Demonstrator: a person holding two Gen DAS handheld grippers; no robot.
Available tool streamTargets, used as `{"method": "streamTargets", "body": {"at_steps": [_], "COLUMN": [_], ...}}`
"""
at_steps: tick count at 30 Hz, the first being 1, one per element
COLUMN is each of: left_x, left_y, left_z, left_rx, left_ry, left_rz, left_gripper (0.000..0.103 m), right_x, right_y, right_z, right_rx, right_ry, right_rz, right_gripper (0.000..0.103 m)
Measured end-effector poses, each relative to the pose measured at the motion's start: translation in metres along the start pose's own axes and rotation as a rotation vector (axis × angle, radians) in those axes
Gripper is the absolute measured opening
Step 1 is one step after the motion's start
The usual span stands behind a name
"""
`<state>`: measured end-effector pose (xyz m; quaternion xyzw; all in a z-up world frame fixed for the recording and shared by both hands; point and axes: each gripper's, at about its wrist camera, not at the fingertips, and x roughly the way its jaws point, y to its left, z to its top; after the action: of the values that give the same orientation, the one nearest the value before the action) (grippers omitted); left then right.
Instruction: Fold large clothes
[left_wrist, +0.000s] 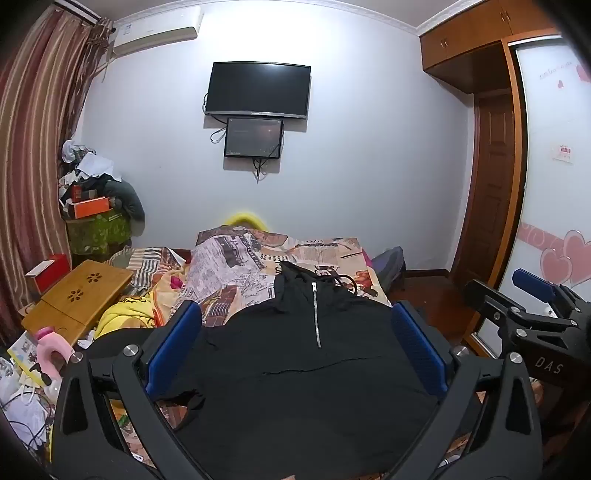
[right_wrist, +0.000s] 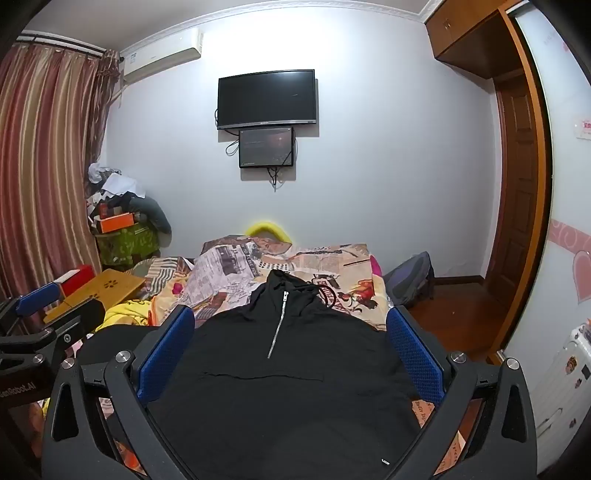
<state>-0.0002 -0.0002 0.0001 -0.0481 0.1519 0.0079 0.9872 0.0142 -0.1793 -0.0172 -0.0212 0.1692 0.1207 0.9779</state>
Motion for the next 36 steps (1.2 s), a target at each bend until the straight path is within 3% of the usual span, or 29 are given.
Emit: {"method": "streamTargets", "body": {"at_steps": [36], "left_x": [0.008], "left_y": [0.004], "left_z": [0.0], "left_rx": [-0.013], "left_ry": [0.034], "left_rz": [-0.005], "left_gripper": [0.103], "right_x": [0.006], "right_y": [0.01], "right_z": [-0.007], "right_rx": [-0.005], "right_ry": [0.01], "right_rz": [0.002], "right_gripper": [0.103]}}
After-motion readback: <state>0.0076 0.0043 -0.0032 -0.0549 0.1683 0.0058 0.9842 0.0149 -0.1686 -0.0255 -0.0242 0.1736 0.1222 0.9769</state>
